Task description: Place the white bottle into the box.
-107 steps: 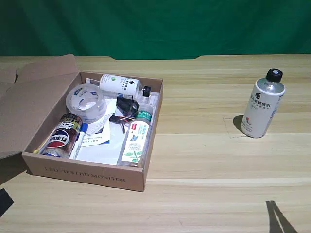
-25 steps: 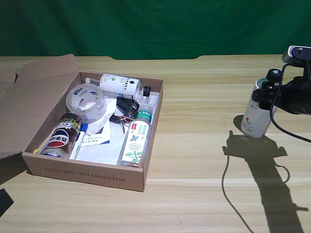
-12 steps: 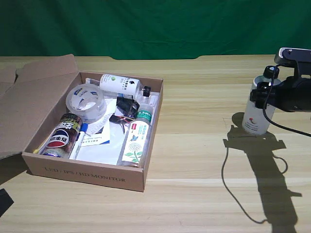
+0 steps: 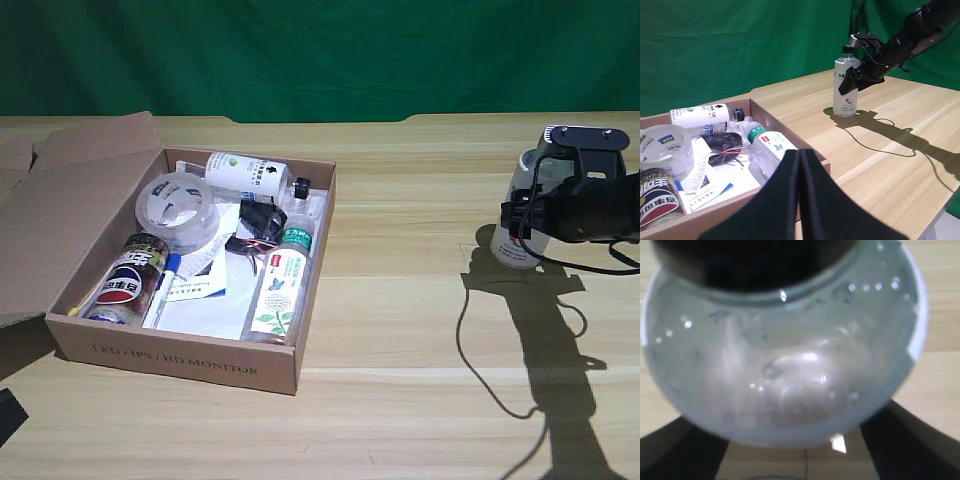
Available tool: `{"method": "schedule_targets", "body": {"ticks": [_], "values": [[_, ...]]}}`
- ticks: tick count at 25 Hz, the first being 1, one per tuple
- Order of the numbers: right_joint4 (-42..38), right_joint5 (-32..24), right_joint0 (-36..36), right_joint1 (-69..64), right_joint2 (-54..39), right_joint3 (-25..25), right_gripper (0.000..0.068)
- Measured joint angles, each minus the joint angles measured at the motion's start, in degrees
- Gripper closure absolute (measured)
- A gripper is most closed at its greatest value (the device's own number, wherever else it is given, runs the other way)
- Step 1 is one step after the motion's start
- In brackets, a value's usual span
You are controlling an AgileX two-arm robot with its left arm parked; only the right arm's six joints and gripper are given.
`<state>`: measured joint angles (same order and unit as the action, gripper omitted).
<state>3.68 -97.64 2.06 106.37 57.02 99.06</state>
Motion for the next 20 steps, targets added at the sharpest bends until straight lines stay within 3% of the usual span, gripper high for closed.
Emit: {"method": "schedule_targets", "body": {"ticks": [5, 10, 15, 20], "values": [[0.7, -2.5, 0.0, 1.5, 1.7, 0.1, 0.0183], [2.5, -7.0, 0.1, 1.6, 1.7, 0.3, 0.0187], [15.2, -6.9, -0.3, -0.2, 0.5, -0.6, 0.0187], [27.6, -2.1, -7.3, -7.7, 0.0, -4.4, 0.0187]]}}
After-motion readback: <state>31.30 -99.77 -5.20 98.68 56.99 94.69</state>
